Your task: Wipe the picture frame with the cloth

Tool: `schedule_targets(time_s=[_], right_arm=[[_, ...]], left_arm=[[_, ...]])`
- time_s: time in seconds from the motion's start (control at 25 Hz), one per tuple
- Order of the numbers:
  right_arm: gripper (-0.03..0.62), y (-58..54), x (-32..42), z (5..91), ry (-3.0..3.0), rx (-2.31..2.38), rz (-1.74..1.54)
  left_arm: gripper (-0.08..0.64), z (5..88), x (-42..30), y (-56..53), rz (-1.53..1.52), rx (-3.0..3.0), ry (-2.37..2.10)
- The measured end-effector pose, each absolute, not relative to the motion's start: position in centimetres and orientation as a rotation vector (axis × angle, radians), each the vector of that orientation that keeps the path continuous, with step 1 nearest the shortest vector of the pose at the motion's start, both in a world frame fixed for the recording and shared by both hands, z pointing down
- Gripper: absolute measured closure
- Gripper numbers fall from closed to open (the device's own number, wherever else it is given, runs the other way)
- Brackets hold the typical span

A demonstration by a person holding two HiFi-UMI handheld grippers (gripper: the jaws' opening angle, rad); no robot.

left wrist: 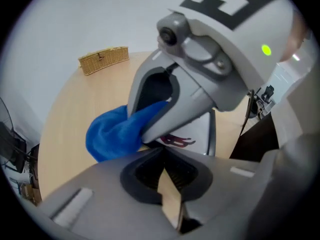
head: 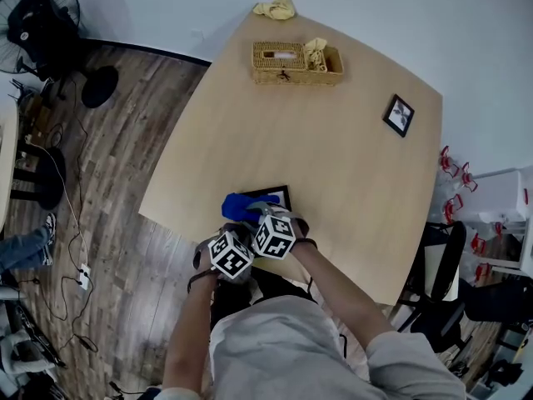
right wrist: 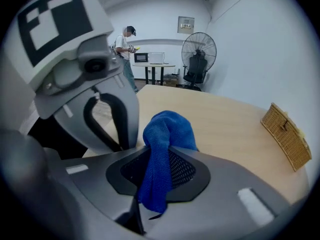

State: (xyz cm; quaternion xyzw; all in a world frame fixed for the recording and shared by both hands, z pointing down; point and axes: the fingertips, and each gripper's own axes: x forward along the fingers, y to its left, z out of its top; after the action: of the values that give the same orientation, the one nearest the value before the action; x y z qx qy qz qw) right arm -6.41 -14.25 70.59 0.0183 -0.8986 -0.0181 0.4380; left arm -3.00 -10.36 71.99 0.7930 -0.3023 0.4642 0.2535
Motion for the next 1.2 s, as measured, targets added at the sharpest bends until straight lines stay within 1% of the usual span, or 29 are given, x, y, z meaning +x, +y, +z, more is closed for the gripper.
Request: schedule_targets(time_s=[0.12, 0.44, 0.72, 1.2], right_arm=[[0.512, -12.5, -5.4, 70.9, -2.238, 0.006, -0.04], [0.515, -10.9, -3.1, 71.0, -2.179, 0.04, 0.098], [0.515, -7.8, -1.4, 70.9, -2.154, 0.099, 0.102], [0.518, -0.4, 0.9, 70.5, -2.132, -0.169, 0.064]], left_arm=[[0.506, 71.9, -3.0, -10.3, 1.266, 2.16, -0.827], [0.507, 71.9, -3.0, -10.3, 1.266, 2.156, -0.834], [0.506, 71.9, -3.1, -10.4, 1.25, 2.148, -0.831], [0.506, 71.8, -3.0, -10.4, 1.241, 2.146, -0.82]])
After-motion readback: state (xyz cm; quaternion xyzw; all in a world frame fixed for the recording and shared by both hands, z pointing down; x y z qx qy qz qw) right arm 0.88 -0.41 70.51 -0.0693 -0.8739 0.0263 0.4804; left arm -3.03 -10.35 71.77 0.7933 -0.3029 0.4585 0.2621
